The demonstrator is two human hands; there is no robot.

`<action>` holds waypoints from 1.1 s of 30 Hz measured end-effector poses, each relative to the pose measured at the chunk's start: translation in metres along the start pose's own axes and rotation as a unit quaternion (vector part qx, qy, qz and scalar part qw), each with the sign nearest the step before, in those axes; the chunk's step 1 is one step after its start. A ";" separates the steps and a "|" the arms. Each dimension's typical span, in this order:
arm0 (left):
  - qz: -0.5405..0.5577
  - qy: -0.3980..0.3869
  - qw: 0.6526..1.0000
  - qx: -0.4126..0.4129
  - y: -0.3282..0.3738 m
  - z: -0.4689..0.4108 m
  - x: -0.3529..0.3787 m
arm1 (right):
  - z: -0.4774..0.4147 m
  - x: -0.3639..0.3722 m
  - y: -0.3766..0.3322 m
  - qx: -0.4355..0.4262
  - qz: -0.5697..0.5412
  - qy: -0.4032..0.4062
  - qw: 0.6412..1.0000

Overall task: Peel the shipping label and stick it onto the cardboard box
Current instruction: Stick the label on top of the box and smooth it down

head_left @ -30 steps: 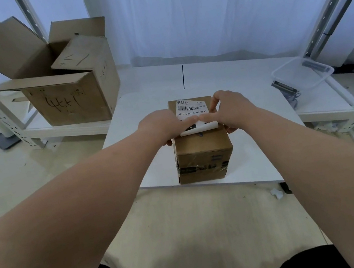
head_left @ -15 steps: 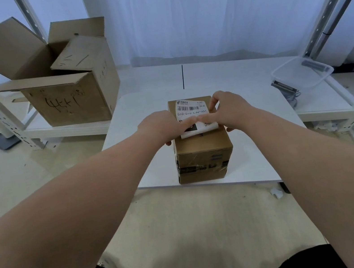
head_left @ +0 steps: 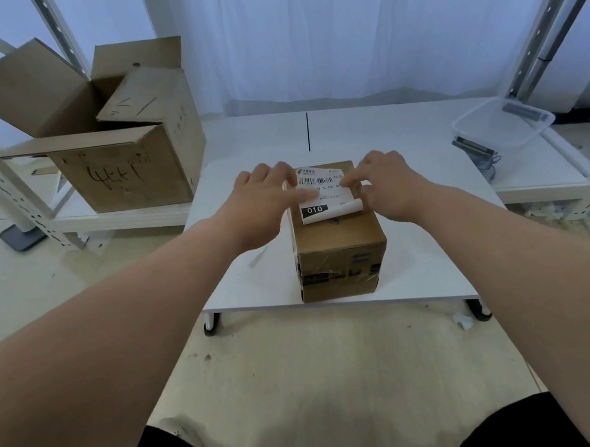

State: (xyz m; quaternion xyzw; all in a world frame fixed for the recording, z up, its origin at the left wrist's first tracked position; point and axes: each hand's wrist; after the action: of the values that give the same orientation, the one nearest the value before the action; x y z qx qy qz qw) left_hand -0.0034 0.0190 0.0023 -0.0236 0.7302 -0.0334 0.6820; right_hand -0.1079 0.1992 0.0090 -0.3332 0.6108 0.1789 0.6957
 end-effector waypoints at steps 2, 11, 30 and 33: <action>-0.044 -0.025 0.999 0.004 0.004 0.006 -0.003 | 0.009 -0.004 -0.003 -0.035 0.012 -0.041 0.998; -0.015 -0.040 0.995 -0.091 0.011 0.000 -0.010 | 0.015 -0.007 -0.006 0.050 -0.064 -0.065 0.995; 0.060 -0.043 0.997 -0.008 0.013 -0.005 -0.015 | 0.019 -0.007 -0.012 0.048 -0.239 -0.037 0.969; 0.100 -0.065 0.993 0.004 0.020 -0.007 -0.013 | 0.015 -0.006 -0.017 0.011 -0.209 -0.048 0.977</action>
State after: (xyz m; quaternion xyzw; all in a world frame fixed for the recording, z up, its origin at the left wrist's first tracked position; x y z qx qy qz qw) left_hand -0.0094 0.0396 0.0145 0.0498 0.6830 0.0337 0.7279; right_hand -0.0873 0.1985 0.0191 -0.4364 0.4954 0.0388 0.7501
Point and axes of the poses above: each hand's wrist, its own z-axis away from the middle knuckle, its own x-axis out of the palm, y = z × x, and after that the axes turned 2 degrees about -x, right-handed
